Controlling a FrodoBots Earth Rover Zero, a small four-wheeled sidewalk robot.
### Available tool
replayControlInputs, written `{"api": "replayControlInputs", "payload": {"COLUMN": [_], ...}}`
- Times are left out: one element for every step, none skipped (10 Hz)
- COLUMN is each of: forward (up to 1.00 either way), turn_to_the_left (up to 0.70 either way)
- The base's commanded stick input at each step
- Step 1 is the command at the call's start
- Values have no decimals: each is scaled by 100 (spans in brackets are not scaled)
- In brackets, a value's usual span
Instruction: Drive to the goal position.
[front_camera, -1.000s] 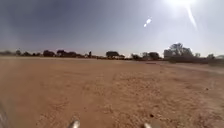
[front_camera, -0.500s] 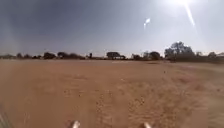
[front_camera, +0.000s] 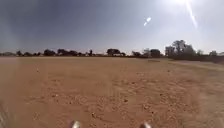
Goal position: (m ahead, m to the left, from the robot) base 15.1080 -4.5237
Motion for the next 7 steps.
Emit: {"api": "replayControlInputs", "payload": {"forward": [70, 70, 70, 70, 70, 70, 70], "turn_to_the_left": [0, 0, 0, 0, 0, 0, 0]}}
